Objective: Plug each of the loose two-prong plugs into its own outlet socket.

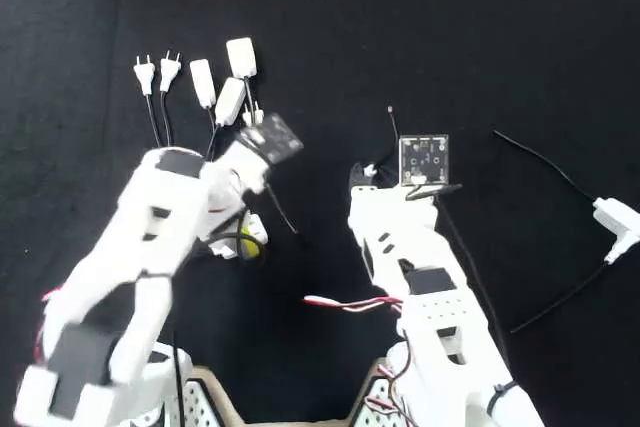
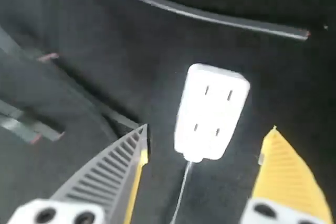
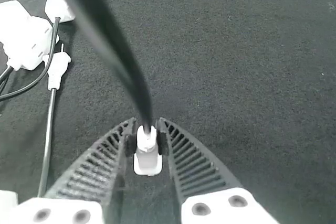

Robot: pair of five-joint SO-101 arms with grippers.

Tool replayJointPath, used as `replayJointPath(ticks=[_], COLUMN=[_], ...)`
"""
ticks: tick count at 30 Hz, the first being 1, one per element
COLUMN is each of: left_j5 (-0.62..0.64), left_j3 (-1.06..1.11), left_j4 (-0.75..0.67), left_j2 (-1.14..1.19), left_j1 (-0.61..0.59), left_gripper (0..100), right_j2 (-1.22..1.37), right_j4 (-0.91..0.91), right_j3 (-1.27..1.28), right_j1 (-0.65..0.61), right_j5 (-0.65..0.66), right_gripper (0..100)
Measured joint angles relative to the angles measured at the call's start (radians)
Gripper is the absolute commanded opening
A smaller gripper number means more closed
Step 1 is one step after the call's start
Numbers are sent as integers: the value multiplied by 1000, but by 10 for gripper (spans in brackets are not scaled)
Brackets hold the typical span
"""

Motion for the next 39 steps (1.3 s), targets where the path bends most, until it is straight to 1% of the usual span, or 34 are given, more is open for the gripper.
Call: replayJointPath(ticks=[3, 5, 7, 10, 14, 16, 18, 21, 24, 27, 33, 39], left_j5=[69, 132, 190, 238, 249, 249, 253, 253, 256, 253, 253, 253], left_j3=[-5, -5, 18, 123, 322, 416, 506, 605, 609, 631, 669, 701], left_j4=[95, 127, 130, 104, 26, -15, -63, -106, -109, -117, -118, -110], left_j2=[-170, -295, -397, -460, -485, -486, -488, -489, -509, -537, -606, -684], left_j1=[-35, -100, -201, -382, -606, -687, -741, -787, -855, -865, -852, -848], left_gripper=[330, 329, 329, 329, 328, 328, 328, 328, 328, 328, 328, 328], right_j2=[0, 0, 0, 2, 2, 2, 2, 2, 2, 2, 2, 8], right_j4=[0, 0, 0, -6, -106, -160, -209, -261, -334, -356, -187, -172], right_j3=[0, 0, 0, 0, 6, 29, 54, 98, 146, 157, 104, 98], right_j1=[-29, -72, -129, -216, -339, -396, -442, -499, -555, -578, -582, -580], right_j5=[0, 17, 34, 46, 78, 98, 112, 115, 115, 117, 117, 117], right_gripper=[12, 12, 12, 12, 12, 12, 12, 12, 12, 12, 12, 12])
